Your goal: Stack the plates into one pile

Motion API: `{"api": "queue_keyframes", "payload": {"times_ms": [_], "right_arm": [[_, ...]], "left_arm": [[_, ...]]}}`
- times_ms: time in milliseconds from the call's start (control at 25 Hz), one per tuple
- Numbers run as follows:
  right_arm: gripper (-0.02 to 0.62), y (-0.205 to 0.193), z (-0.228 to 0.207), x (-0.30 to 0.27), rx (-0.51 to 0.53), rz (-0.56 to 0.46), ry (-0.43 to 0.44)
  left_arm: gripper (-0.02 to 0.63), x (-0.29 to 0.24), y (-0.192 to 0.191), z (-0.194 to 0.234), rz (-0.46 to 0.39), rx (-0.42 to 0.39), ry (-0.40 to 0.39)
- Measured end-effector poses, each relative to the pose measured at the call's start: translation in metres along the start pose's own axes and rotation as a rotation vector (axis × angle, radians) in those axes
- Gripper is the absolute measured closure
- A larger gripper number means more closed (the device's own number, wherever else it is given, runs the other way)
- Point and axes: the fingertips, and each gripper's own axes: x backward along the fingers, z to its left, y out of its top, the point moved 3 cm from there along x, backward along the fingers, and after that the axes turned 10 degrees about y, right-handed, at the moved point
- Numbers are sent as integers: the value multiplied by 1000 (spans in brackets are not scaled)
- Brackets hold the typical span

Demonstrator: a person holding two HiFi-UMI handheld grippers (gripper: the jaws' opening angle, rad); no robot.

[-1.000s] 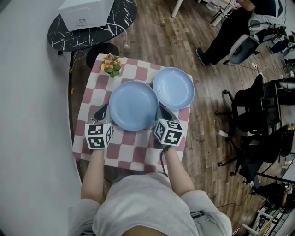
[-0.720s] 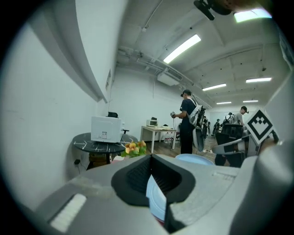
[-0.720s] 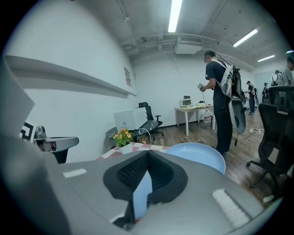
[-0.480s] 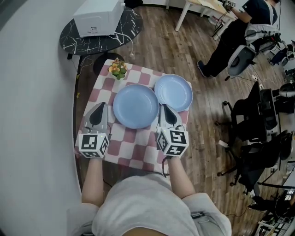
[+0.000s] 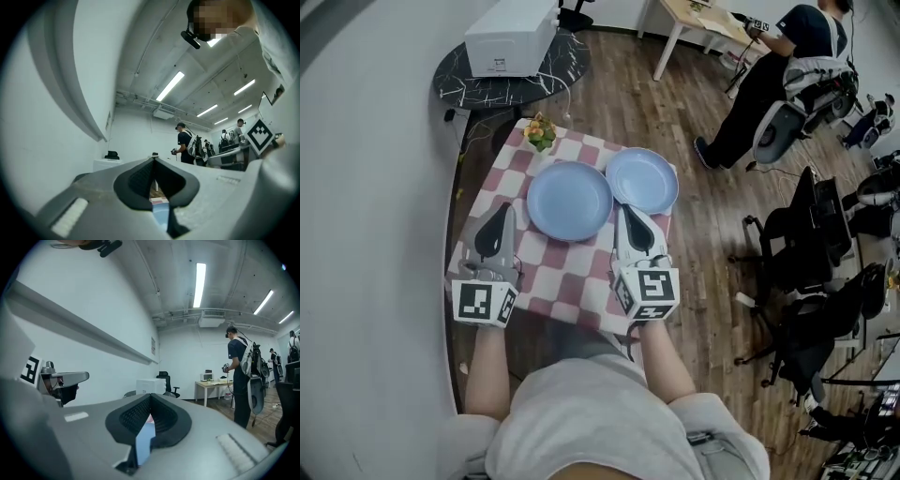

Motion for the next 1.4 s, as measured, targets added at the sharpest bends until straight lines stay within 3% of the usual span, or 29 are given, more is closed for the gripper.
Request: {"api": "queue_keyframes", "payload": {"times_ms": [360, 560, 1040, 1240, 1400], "right_arm": [[594, 28, 31, 83, 30, -52, 37], [594, 38, 28, 119, 40, -61, 13], [594, 59, -25, 148, 90, -116, -96], [594, 62, -68, 145, 94, -110, -93], [594, 61, -112, 128, 91, -96, -54]], "left_arm": [[603, 84, 55, -35, -105, 19, 80], [603, 98, 58, -56, -73, -6, 71], [603, 55, 62, -101, -100, 4, -27], [603, 25, 54, -128, -89, 13, -14], [603, -5, 40, -147, -48, 67, 12]]}}
